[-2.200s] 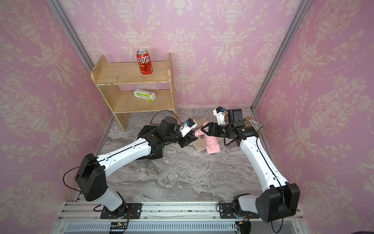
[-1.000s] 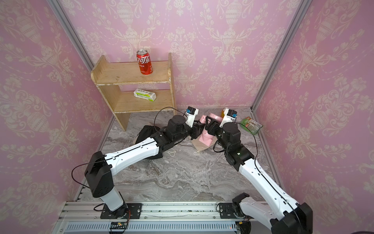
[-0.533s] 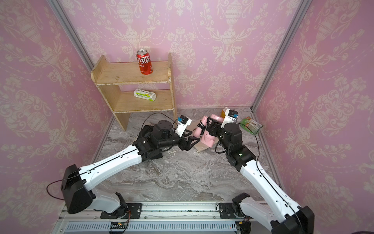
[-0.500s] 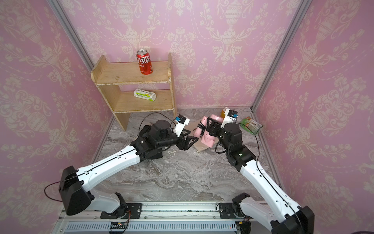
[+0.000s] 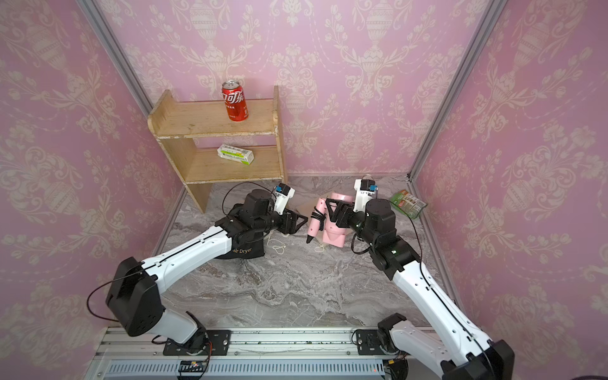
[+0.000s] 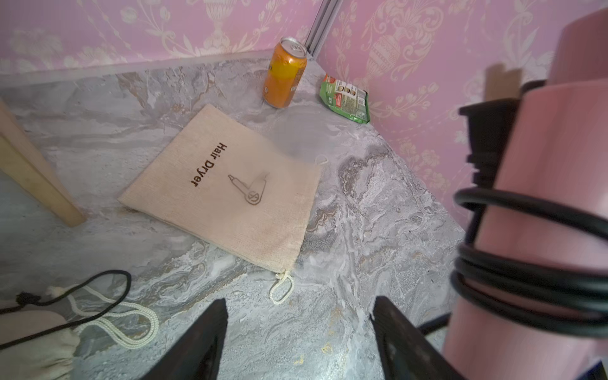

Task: Pack away hair dryers
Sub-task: Fold the hair dryer, then adjust the hair dryer.

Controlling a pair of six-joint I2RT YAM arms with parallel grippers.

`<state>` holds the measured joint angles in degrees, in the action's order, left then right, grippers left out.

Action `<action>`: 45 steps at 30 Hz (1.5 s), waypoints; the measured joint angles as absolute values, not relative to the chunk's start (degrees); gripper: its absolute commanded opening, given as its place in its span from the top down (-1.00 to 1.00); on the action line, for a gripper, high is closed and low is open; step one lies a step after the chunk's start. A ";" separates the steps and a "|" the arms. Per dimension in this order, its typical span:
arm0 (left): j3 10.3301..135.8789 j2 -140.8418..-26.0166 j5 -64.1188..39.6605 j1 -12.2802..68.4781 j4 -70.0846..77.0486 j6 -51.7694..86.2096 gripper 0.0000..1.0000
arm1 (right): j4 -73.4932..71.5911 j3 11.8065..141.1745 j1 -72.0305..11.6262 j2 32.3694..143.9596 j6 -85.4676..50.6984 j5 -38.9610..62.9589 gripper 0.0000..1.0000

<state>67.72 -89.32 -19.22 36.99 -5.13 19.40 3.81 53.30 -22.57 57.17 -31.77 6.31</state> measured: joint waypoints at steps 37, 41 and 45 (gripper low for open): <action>54.24 -77.52 -38.57 28.99 16.14 35.88 -0.64 | 12.38 65.65 -22.85 66.76 -28.18 17.06 0.07; 53.82 -80.64 -42.39 28.99 28.42 42.68 -0.65 | 12.45 67.48 -22.85 68.14 -28.21 18.48 0.04; 53.82 -84.86 -44.73 28.99 38.83 49.12 -0.63 | 12.45 68.47 -22.85 68.82 -28.23 19.27 0.00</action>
<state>53.82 -84.86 -44.73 28.99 38.83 49.12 12.45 68.47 -22.85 68.82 -28.23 19.27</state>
